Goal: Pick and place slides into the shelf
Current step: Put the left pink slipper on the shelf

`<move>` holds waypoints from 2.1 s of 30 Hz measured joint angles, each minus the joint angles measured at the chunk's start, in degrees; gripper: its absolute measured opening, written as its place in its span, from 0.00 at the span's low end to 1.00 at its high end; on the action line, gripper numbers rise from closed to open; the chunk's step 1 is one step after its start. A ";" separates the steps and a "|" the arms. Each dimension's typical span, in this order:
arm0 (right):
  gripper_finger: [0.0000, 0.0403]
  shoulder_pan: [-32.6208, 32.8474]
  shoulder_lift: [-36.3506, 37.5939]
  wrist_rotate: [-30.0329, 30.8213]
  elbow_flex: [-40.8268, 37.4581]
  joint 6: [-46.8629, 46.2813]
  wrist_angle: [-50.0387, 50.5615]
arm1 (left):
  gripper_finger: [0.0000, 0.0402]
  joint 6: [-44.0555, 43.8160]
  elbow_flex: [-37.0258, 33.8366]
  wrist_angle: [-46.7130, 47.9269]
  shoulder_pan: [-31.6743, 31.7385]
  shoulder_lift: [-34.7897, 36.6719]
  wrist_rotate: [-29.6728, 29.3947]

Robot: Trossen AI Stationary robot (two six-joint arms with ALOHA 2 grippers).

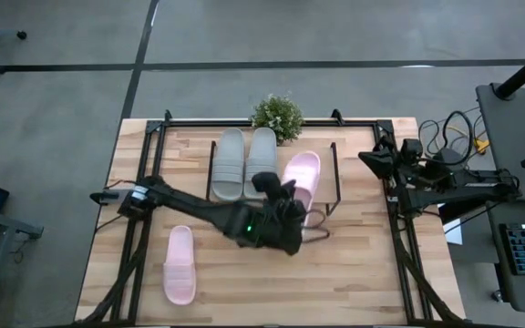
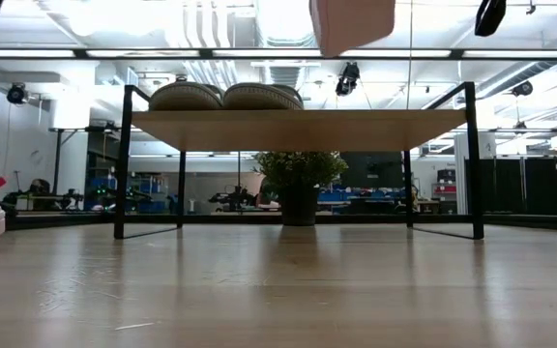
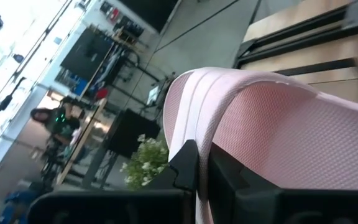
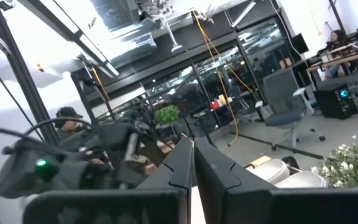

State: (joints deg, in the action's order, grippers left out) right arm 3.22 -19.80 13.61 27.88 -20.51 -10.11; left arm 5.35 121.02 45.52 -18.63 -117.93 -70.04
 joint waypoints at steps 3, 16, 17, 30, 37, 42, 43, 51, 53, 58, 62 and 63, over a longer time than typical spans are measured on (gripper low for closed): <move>0.02 0.00 0.53 0.00 0.01 -0.02 0.00 | 0.00 0.15 0.79 0.00 2.49 0.00 0.02; 0.02 0.00 0.54 0.33 0.00 0.50 0.04 | 0.00 6.99 0.97 -0.68 11.67 -0.01 2.59; 0.02 0.00 0.54 0.77 0.00 0.72 0.05 | 0.00 7.65 0.97 -1.32 12.03 -0.23 2.71; 0.02 0.00 0.54 3.60 0.00 1.68 0.13 | 0.00 8.60 -2.99 -2.00 14.16 -0.52 4.60; 0.02 0.00 0.54 4.50 0.00 1.68 0.26 | 0.00 8.67 -6.78 -6.07 14.66 -0.55 4.55; 0.02 0.00 0.54 4.50 0.00 1.62 0.35 | 0.00 9.00 -7.58 -7.94 15.10 -0.55 4.93; 0.02 0.00 0.54 4.50 0.00 1.62 0.35 | 0.00 8.98 -7.66 -7.83 15.22 -0.55 4.99; 0.02 0.00 0.54 4.52 0.00 1.66 0.39 | 0.00 9.52 -8.08 -9.32 15.61 -0.57 7.24; 0.02 0.00 0.54 4.52 0.00 1.66 0.39 | 0.00 11.61 -8.65 -9.77 15.78 -0.57 7.35; 0.02 0.00 0.54 4.52 0.00 1.66 0.39 | 0.00 14.84 -10.88 -10.88 15.96 -0.57 7.46; 0.02 0.00 0.54 4.52 0.00 1.66 0.39 | 0.00 14.65 -12.19 -11.13 15.96 -0.55 8.40; 0.02 0.00 0.54 4.52 0.00 1.67 0.39 | 0.00 14.58 -12.35 -11.10 15.96 -0.55 8.52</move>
State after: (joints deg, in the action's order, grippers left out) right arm 3.22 -19.27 18.13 27.88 -18.84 -9.72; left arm 19.93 108.68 34.43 -2.68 -118.48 -61.52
